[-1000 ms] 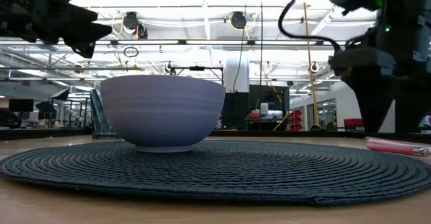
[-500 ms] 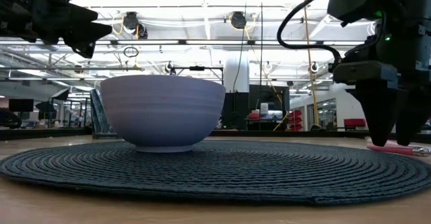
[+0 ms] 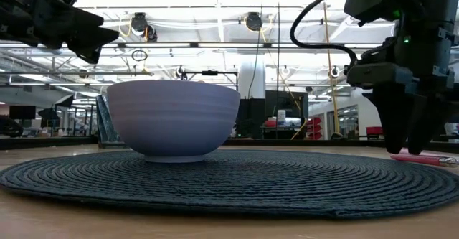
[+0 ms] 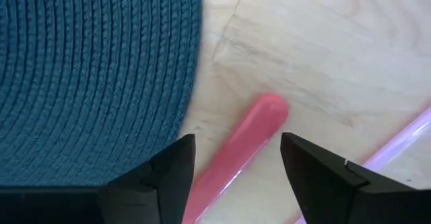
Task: Pick & Place Utensil
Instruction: Put the pink fork into the bowl
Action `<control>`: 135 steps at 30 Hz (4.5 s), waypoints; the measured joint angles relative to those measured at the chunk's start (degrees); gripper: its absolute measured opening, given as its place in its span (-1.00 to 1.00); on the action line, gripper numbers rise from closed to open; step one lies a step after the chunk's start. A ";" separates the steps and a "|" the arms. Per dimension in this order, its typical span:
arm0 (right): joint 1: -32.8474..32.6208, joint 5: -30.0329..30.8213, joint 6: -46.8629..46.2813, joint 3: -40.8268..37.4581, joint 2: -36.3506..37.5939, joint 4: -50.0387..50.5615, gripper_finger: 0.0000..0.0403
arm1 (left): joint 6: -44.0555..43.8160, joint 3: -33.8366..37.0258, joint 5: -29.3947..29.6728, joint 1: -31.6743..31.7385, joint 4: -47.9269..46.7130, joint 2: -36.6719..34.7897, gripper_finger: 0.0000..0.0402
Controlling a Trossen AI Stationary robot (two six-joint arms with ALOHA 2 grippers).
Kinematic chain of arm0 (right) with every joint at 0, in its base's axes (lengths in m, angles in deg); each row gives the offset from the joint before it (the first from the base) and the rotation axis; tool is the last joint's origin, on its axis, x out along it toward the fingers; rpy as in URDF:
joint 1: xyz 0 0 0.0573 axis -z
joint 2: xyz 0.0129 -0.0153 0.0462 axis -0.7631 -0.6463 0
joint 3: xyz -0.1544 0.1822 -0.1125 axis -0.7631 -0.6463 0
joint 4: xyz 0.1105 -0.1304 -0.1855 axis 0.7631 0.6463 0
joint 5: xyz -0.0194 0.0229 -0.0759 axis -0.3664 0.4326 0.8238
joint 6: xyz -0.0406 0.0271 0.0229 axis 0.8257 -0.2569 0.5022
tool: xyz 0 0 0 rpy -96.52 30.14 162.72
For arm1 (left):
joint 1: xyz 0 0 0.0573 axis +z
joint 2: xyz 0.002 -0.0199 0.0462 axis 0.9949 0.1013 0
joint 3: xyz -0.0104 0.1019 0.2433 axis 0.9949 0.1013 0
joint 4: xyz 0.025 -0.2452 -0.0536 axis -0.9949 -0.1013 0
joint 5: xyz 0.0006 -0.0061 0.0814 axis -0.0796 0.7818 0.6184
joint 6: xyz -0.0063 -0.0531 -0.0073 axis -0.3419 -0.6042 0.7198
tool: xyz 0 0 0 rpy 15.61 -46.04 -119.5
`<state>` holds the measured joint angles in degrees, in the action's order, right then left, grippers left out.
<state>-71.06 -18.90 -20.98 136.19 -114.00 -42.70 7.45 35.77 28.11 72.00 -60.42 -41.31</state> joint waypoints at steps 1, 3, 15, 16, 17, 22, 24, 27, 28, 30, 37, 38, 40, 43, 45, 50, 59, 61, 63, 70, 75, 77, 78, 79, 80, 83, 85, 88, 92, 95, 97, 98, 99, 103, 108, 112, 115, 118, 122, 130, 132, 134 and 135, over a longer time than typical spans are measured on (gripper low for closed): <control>0.00 0.00 -0.09 0.00 0.00 -0.02 0.07 | -0.21 0.00 -0.01 0.00 -0.30 -0.01 -0.09; 0.00 -0.02 -0.19 0.00 0.00 -0.05 0.07 | -0.73 0.00 -0.01 0.00 -0.96 -0.02 -0.09; 0.39 -2.71 1.06 0.22 -4.85 -1.42 0.07 | -2.00 0.00 0.02 0.00 -1.17 0.00 -0.09; 0.42 -2.82 1.28 0.18 -4.86 -1.41 0.06 | -2.00 0.00 0.02 0.00 -1.09 0.00 -0.09; 0.42 -3.21 1.43 0.17 -4.88 -1.33 0.05 | -2.00 0.00 0.04 0.00 -1.01 -0.02 -0.09; 0.46 -4.92 1.93 0.11 -5.03 0.37 -0.06 | -1.96 -0.02 0.07 0.00 -0.96 -0.02 -0.09; 0.46 -5.02 2.11 0.09 -5.03 0.55 -0.12 | -1.93 -0.02 0.07 0.00 -0.96 -0.02 -0.09; 0.46 -5.46 2.95 0.07 -5.07 0.65 -0.20 | -1.91 -0.02 0.08 0.00 -0.90 -0.01 -0.09; 0.46 -5.66 3.40 0.07 -5.07 0.71 -0.23 | -1.88 -0.02 0.09 0.00 -0.89 -0.02 -0.09; 0.46 -6.01 3.89 0.07 -5.07 1.15 -0.28 | -1.80 -0.02 0.09 0.00 -0.88 -0.01 -0.09; 0.47 -7.31 5.43 0.02 -5.11 3.16 -0.43 | -1.82 -0.02 0.11 0.00 -0.85 -0.02 -0.09; 0.65 -7.37 5.92 0.02 -5.11 3.27 -0.45 | -1.82 -0.02 0.11 0.00 -0.84 0.00 -0.09; 0.85 -7.50 6.77 0.02 -5.11 3.34 -0.49 | -1.82 -0.02 0.11 0.00 -0.83 -0.02 -0.09; 1.91 -7.96 8.58 0.00 -5.11 3.43 -0.54 | -1.85 -0.02 0.11 0.00 -0.34 -0.02 -0.09; 2.67 -8.46 9.69 0.00 -5.11 3.61 -0.56 | -2.02 -0.02 0.13 0.00 0.00 -0.02 -0.09; 4.27 -10.22 12.73 0.00 -5.14 3.82 -0.55 | -2.36 -0.02 0.13 0.00 0.22 0.00 -0.09; 4.44 -11.61 14.30 -0.04 -5.11 3.92 -0.30 | -2.39 -0.02 0.13 0.00 0.42 0.00 -0.09; 4.44 -11.74 14.66 -0.04 -5.11 4.01 -0.24 | -2.39 -0.02 0.15 0.00 0.42 -0.02 -0.09; 4.44 -11.91 15.09 -0.04 -5.11 4.02 -0.19 | -2.41 -0.02 0.15 0.00 0.44 0.00 -0.09; 4.13 -12.93 15.71 -0.04 -5.14 4.04 -0.17 | -2.83 -0.02 0.15 0.00 0.44 0.00 -0.09; 3.63 -13.51 16.13 -0.04 -5.14 4.09 -0.25 | -2.74 -0.02 0.15 0.00 0.44 -0.02 -0.09; 3.63 -13.60 16.40 -0.04 -5.14 4.05 -0.28 | -2.74 -0.02 0.15 0.00 0.44 -0.02 -0.09; 3.63 -13.58 16.52 -0.04 -5.14 4.04 -0.30 | -2.76 -0.02 0.15 0.00 0.44 -0.02 -0.09; 3.63 -13.55 16.58 -0.04 -5.14 3.99 -0.32 | -2.74 -0.02 0.15 0.00 0.44 -0.01 -0.09; 3.63 -13.37 16.58 -0.04 -5.14 3.98 -0.33 | -2.74 -0.02 0.15 0.00 0.44 0.00 -0.09; 3.56 -12.50 16.57 -0.04 -5.11 4.00 -0.38 | -2.74 -0.02 0.15 0.00 0.44 0.00 -0.09; 3.56 -12.46 16.57 -0.04 -5.11 4.00 -0.43 | -2.74 -0.02 0.15 0.00 0.44 -0.02 -0.09; 3.56 -12.12 16.59 -0.04 -5.11 3.96 -0.51 | -2.74 -0.02 0.15 0.00 0.44 0.00 -0.09; 3.55 -11.63 17.16 -0.04 -5.11 3.90 -0.63 | -2.75 -0.02 0.15 0.00 0.44 -0.01 -0.09; 3.54 -10.93 17.20 -0.04 -5.11 4.00 -0.67 | -2.76 -0.02 0.15 0.00 0.44 -0.02 -0.09; 3.54 -10.54 17.20 -0.04 -5.11 4.00 -0.67 | -2.83 -0.02 0.15 0.00 0.44 -0.02 -0.09; 3.54 -10.43 17.21 -0.04 -5.11 4.00 -0.66 | -2.83 -0.02 0.15 0.00 0.44 -0.02 -0.09; 3.54 -10.35 17.32 -0.04 -5.11 3.98 -0.65 | -2.83 -0.02 0.15 0.00 0.44 -0.01 -0.09; 3.54 -9.32 18.22 -0.04 -5.11 3.98 -0.63 | -2.85 -0.02 0.15 0.00 0.44 -0.01 -0.09; 3.52 -7.44 18.88 -0.04 -5.11 4.00 -0.70 | -2.87 -0.02 0.15 0.00 0.44 -0.01 -0.09; 3.52 -6.65 19.69 -0.04 -5.09 3.93 -0.69 | -2.90 -0.02 0.15 0.00 0.44 0.00 -0.09; 3.52 -6.28 20.34 -0.04 -4.98 3.87 -0.68 | -3.03 -0.02 0.14 0.00 0.44 0.00 -0.09; 3.52 -5.52 20.63 -0.04 -4.16 3.30 -0.70 | -3.06 -0.02 0.15 0.00 0.44 -0.02 -0.09; 3.54 -1.96 20.63 -0.24 -1.68 3.54 -0.70 | -3.74 -0.02 0.15 0.00 0.44 -0.01 -0.09; 3.57 3.41 20.61 -0.26 2.66 3.96 -0.71 | -4.18 -0.02 0.15 0.00 0.46 -0.02 -0.09; 3.61 4.16 20.91 -0.22 3.26 4.02 -0.71 | -4.21 -0.02 0.14 0.00 0.46 0.00 -0.09; 3.63 4.82 21.38 -0.22 3.26 4.07 -0.71 | -4.23 -0.02 0.13 0.00 0.46 -0.02 -0.09; 3.63 5.03 21.44 -0.22 3.23 4.07 -0.71 | -4.23 -0.02 0.14 0.00 0.46 0.00 -0.09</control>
<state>-67.43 -13.87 0.46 135.97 -110.76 -38.63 3.22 35.75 28.25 72.00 -59.95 -41.31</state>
